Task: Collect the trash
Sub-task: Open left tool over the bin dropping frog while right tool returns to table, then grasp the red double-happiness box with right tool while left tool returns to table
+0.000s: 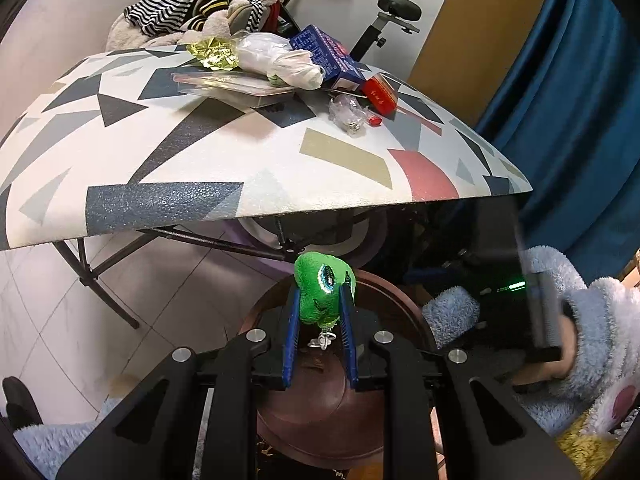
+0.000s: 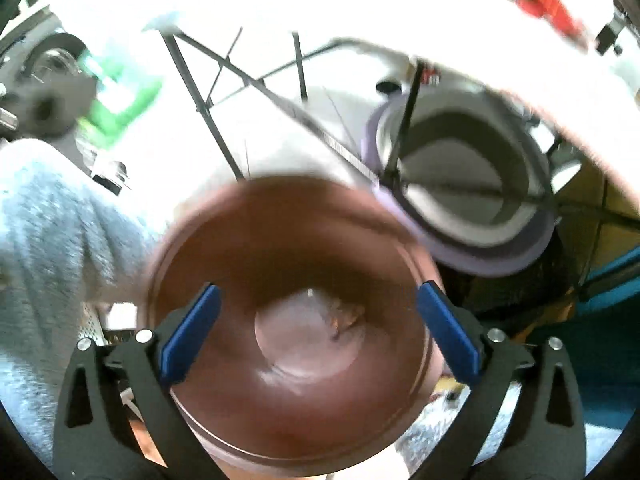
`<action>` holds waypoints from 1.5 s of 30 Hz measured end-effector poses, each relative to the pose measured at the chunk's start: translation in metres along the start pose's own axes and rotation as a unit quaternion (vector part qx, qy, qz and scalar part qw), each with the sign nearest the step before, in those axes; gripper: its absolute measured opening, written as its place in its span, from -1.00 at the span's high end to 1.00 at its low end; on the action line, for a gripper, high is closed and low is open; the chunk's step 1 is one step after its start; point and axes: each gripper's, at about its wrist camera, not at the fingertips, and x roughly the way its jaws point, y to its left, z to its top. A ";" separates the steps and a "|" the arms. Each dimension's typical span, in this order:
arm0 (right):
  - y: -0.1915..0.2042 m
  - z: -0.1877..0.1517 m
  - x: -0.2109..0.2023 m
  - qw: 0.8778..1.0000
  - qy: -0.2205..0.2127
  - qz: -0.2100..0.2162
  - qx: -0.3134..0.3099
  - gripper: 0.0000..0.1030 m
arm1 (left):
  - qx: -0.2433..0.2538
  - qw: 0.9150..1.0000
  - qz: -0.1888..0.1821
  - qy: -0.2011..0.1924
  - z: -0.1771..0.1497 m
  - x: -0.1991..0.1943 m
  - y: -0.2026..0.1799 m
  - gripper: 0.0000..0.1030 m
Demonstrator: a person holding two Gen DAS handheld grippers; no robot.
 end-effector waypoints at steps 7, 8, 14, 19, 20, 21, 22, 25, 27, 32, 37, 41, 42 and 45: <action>-0.015 0.013 -0.065 0.991 -0.124 -0.049 -0.009 -0.89 | 0.015 1.000 0.001 0.017 -0.001 0.010 -0.007 0.64; -0.016 0.015 -0.072 0.989 -0.136 -0.058 -0.011 -0.89 | 0.020 1.000 0.002 0.023 -0.002 0.014 -0.009 0.64; -0.038 0.019 -0.110 0.973 -0.209 -0.093 -0.003 -0.89 | 0.048 0.997 0.004 0.064 -0.007 0.039 -0.022 0.63; -0.063 0.022 -0.121 0.964 -0.242 -0.107 0.040 -0.89 | 0.075 0.991 0.007 0.113 -0.015 0.069 -0.031 0.63; -0.065 0.024 -0.123 0.962 -0.247 -0.108 0.044 -0.89 | 0.080 0.989 0.010 0.126 -0.017 0.077 -0.033 0.63; -0.069 0.026 -0.125 0.959 -0.257 -0.110 0.050 -0.89 | 0.083 0.987 0.011 0.134 -0.018 0.083 -0.034 0.63; -0.070 0.026 -0.125 0.957 -0.263 -0.110 0.054 -0.89 | 0.085 0.987 0.012 0.139 -0.019 0.087 -0.034 0.63; -0.078 0.031 -0.122 0.952 -0.279 -0.100 0.075 -0.89 | 0.088 0.984 0.014 0.153 -0.022 0.097 -0.032 0.63; -0.081 0.035 -0.119 0.952 -0.277 -0.096 0.090 -0.89 | 0.090 0.983 0.015 0.161 -0.024 0.102 -0.033 0.63; -0.080 0.042 -0.116 0.951 -0.279 -0.093 0.099 -0.89 | 0.088 0.983 -0.009 0.159 -0.025 0.112 -0.038 0.61; -0.081 0.040 -0.121 0.947 -0.288 -0.096 0.106 -0.89 | 0.087 0.987 -0.020 0.135 -0.019 0.120 -0.044 -0.05; -0.087 0.037 -0.124 0.944 -0.288 -0.103 0.121 -0.89 | 0.079 0.995 -0.029 0.053 -0.002 0.096 -0.047 -0.46; -0.089 0.036 -0.125 0.943 -0.289 -0.103 0.125 -0.89 | 0.076 0.996 -0.024 0.039 0.001 0.090 -0.046 -0.49; -0.095 0.033 -0.126 0.941 -0.291 -0.103 0.140 -0.89 | 0.063 0.998 0.003 -0.025 0.012 0.061 -0.038 -0.76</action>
